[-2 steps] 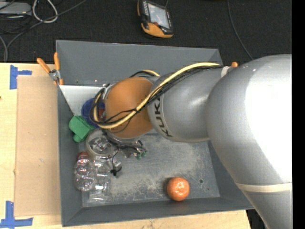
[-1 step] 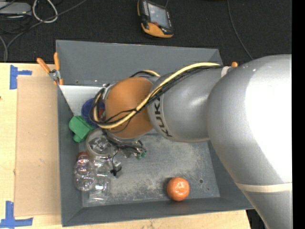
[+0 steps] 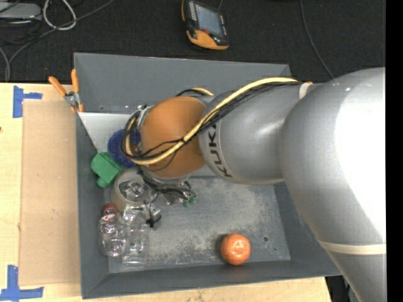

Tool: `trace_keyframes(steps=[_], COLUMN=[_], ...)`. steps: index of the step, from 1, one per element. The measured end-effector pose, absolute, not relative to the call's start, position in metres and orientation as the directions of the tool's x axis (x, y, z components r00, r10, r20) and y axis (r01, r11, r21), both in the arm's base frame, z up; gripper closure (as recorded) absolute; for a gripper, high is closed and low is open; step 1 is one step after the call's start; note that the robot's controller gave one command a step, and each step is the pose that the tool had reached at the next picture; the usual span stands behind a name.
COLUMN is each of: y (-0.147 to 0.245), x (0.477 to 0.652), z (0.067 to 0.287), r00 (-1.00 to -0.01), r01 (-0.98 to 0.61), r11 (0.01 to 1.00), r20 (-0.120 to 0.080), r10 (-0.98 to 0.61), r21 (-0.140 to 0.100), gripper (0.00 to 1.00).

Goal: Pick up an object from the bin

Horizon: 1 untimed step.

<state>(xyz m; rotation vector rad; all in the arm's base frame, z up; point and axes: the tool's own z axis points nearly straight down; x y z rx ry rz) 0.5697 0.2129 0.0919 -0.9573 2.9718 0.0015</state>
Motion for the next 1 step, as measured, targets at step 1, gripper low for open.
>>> trace_keyframes(steps=[1], y=[0.2133], x=[0.5682], z=[0.1052], r00=[-0.812], r01=[-0.583], r11=[0.812], r20=[-0.015], r10=[-0.583], r21=[-0.003], gripper=[1.00])
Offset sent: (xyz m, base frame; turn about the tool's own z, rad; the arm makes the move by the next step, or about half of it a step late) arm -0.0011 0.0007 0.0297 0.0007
